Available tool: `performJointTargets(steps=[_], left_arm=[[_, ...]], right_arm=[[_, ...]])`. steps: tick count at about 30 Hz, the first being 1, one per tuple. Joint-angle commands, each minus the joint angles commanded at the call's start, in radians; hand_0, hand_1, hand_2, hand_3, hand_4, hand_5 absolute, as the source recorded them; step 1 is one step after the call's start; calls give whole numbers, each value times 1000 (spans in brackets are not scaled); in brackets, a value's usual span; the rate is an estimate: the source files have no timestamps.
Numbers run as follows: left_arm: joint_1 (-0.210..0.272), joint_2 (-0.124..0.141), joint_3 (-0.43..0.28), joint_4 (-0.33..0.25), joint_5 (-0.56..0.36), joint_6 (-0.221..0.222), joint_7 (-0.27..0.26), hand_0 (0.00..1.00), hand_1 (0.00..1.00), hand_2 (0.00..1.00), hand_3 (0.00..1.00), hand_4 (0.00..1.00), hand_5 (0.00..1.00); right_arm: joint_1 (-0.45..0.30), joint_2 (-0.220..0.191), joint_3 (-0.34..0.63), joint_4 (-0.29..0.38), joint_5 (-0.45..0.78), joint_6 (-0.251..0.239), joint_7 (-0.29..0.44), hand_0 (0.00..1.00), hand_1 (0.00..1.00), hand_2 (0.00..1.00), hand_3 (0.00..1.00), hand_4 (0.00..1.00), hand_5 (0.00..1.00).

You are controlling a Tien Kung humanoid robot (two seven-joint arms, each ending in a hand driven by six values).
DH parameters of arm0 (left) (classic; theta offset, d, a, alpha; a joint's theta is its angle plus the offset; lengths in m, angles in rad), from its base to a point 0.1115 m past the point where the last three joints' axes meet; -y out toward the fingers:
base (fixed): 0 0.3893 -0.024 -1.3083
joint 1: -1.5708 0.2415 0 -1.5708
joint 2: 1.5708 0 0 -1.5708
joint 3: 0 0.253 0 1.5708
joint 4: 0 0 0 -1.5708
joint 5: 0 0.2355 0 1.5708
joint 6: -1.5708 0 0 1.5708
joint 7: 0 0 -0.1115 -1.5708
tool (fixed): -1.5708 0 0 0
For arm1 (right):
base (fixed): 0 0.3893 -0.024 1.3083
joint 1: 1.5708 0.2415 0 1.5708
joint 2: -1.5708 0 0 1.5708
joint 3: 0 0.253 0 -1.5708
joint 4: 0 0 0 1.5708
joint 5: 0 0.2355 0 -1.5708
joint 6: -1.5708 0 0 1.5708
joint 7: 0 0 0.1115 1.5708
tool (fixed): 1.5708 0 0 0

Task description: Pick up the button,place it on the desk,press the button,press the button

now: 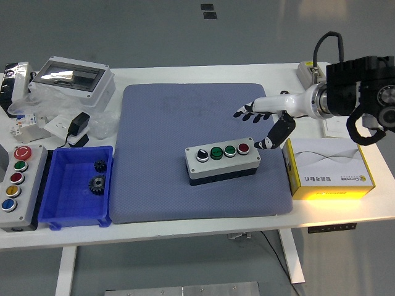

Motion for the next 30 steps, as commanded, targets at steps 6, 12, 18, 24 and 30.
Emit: performJointTargets(steps=[6,12,18,24,30], left_arm=[[0,1,-2,0,3,0,1,646,541,618,595,657,80],[2,1,-1,0,3,-1,2,646,541,618,595,657,78],[3,1,-2,0,5,-1,3,646,540,618,595,657,79],[4,0,-2,0,6,-1,3,646,540,618,594,658,78],[5,1,-4,0,9,-1,4,646,540,618,594,658,76]], right_arm=[[24,55,-72,-69,12,-1,-13,98,112,259,998,296,45],[34,74,-123,-80,22,-4,-17,102,102,239,998,270,22],[33,83,-147,-80,27,-6,-15,100,95,223,987,257,15],[27,93,-177,-96,34,-8,-12,94,93,215,972,251,19],[23,86,-192,-107,44,-12,-7,91,91,214,968,243,24]])
